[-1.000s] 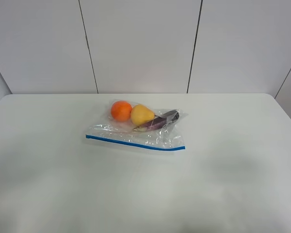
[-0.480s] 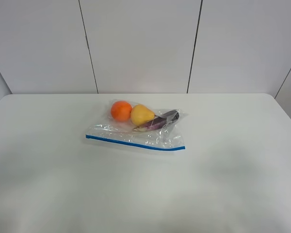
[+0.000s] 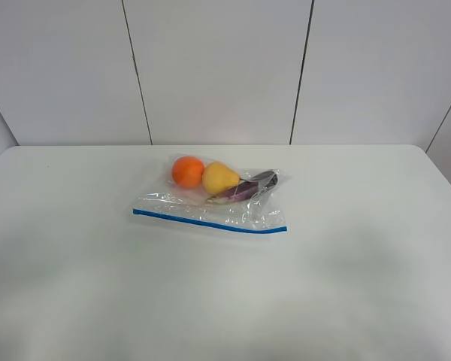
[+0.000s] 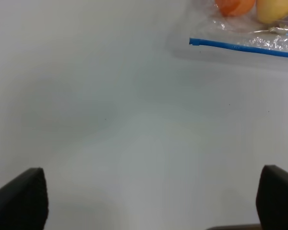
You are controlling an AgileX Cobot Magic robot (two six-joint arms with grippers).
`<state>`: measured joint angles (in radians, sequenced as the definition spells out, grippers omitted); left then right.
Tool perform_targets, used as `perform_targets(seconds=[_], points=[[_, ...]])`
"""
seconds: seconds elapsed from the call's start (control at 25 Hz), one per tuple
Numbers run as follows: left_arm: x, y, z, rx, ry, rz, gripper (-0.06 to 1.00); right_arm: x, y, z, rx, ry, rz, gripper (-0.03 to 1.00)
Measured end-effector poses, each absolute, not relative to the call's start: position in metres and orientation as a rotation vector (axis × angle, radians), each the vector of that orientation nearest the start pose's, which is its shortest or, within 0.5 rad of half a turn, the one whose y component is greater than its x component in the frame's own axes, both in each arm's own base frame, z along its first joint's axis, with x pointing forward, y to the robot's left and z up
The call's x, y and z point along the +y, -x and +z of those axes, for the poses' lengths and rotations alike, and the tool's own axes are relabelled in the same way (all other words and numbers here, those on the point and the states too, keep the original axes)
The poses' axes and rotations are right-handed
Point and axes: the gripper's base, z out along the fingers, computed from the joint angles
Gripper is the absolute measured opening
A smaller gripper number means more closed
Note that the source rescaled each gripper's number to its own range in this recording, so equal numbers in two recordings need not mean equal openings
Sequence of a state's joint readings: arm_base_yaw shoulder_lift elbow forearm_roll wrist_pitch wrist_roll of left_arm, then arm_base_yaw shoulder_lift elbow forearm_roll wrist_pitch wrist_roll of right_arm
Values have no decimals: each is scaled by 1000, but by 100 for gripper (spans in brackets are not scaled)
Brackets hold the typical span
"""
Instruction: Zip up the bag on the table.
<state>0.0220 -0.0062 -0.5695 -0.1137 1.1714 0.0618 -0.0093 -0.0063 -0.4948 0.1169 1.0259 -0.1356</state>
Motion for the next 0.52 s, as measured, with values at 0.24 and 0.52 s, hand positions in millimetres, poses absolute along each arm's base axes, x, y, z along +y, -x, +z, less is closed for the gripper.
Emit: perform_targets(seconds=[0.24, 0.52], points=[[-10, 19, 288, 2074, -59, -85, 100, 8, 4, 279, 1999, 129, 30, 98], [-10, 19, 288, 2074, -59, -85, 100, 8, 4, 279, 2001, 129, 31, 98]])
